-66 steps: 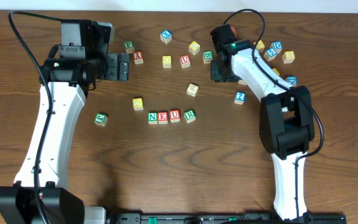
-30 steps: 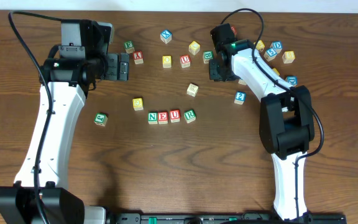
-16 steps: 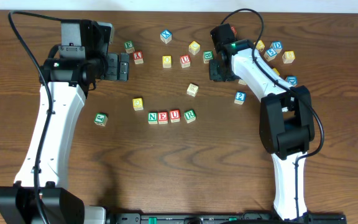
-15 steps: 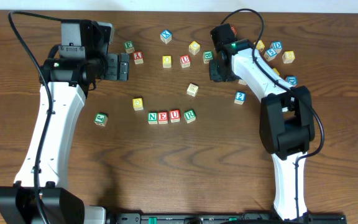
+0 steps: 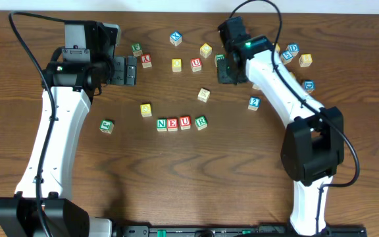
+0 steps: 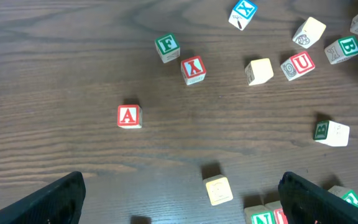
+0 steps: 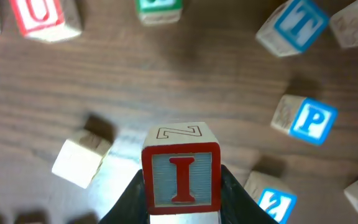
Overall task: Spell out NEURIPS
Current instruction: 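Close the right gripper on the red I block and lift it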
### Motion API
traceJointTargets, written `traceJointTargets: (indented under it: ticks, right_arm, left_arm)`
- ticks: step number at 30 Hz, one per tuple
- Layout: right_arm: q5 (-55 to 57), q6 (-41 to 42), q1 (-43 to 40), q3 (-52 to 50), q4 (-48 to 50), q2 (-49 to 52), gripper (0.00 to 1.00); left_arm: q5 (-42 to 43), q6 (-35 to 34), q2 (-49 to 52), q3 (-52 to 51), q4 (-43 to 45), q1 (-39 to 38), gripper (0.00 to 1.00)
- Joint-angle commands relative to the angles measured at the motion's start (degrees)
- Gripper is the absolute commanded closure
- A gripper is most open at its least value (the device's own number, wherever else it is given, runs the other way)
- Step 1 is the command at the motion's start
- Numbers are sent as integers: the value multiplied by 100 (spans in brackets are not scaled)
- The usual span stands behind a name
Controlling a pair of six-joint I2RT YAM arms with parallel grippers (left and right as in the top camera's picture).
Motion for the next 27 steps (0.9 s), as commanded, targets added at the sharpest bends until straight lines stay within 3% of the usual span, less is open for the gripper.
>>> traceJointTargets:
  ticks: [1,16,27]
  right_arm:
    - [168,22,229,63,-109,-245,98]
    - [260,219,533,-151,-138,-811,98]
    - [164,533,601,-2743,1088,-2411,89]
  left_arm:
    - [35,61,-24,146,0,20,2]
    - [35,61,-24,146,0,20,2]
    - [35,61,-24,149,0,20,2]
